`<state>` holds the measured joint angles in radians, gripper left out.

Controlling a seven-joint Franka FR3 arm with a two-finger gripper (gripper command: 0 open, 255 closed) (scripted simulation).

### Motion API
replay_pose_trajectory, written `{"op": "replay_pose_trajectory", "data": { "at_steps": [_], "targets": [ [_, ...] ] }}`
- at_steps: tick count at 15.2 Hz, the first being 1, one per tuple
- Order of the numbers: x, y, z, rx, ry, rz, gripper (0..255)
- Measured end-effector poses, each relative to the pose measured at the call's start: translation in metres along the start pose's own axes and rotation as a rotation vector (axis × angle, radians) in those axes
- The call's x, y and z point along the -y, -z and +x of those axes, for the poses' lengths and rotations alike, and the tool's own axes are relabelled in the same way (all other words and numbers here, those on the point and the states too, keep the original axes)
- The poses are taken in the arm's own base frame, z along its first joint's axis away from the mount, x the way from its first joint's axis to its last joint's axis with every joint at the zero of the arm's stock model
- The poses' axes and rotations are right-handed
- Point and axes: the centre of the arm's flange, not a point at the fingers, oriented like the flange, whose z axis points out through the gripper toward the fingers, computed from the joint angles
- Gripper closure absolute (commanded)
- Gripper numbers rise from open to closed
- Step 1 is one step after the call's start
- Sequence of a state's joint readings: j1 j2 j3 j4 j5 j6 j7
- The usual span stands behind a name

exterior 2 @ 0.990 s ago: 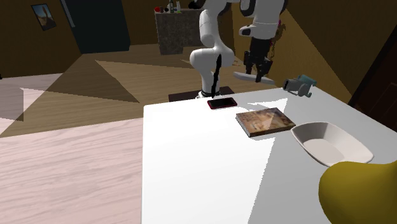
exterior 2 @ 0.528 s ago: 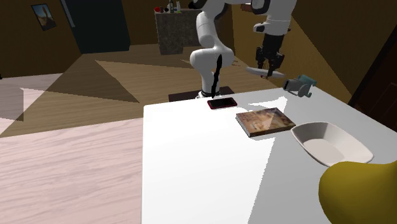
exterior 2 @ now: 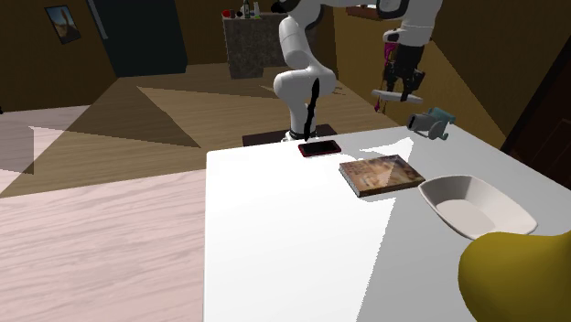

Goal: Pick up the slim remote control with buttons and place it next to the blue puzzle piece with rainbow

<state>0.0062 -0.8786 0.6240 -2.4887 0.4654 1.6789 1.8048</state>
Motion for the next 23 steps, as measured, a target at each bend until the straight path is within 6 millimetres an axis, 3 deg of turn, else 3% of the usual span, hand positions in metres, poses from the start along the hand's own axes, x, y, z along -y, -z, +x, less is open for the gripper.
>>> {"op": "replay_pose_trajectory", "data": {
  "at_steps": [13, 16, 23],
  "targets": [
    [-0.047, 0.002, -0.169, -0.001, 0.001, 0.001, 255],
    [-0.050, -0.009, -0.185, 0.000, 0.000, 0.000, 255],
    [-0.050, -0.047, -0.189, 0.000, -0.001, -0.001, 255]
  ]
}}
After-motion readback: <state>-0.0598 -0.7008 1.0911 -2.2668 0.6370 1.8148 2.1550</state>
